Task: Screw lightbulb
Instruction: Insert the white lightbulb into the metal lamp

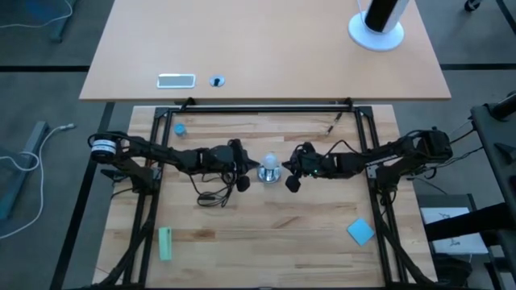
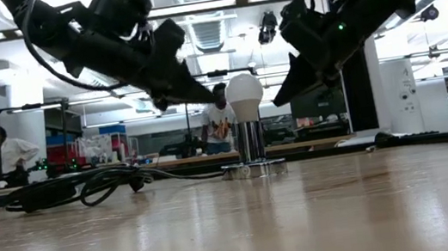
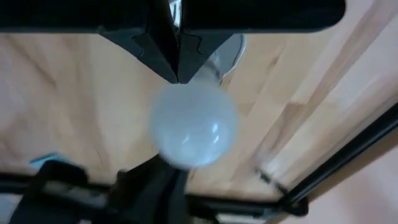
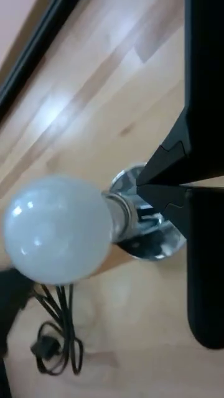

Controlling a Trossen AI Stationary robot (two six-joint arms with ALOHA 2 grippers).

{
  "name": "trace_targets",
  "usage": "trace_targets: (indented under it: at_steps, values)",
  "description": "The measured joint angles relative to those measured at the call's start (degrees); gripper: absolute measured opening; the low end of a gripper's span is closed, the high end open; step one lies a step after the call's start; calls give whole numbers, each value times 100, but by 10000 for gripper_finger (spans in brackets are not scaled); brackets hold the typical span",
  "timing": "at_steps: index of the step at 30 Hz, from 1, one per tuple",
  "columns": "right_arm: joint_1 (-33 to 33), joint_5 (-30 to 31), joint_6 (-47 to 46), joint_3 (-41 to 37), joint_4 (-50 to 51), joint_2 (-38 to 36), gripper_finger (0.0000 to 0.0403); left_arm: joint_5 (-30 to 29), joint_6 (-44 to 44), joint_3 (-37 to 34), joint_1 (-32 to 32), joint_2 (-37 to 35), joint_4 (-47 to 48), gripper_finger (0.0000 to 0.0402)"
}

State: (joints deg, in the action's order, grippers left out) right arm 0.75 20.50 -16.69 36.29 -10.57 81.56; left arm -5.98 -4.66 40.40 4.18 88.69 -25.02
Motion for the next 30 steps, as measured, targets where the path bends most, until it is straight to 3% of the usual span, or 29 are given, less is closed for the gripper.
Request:
trace_targets:
  at_steps: [9, 30]
  values:
    - [-114, -171, 266, -2, -623, 0, 0, -168, 105, 0, 6, 65, -245, 0]
    - [-47, -775, -133, -4, -686, 0, 0, -607, 98, -2, 23, 69, -244, 0]
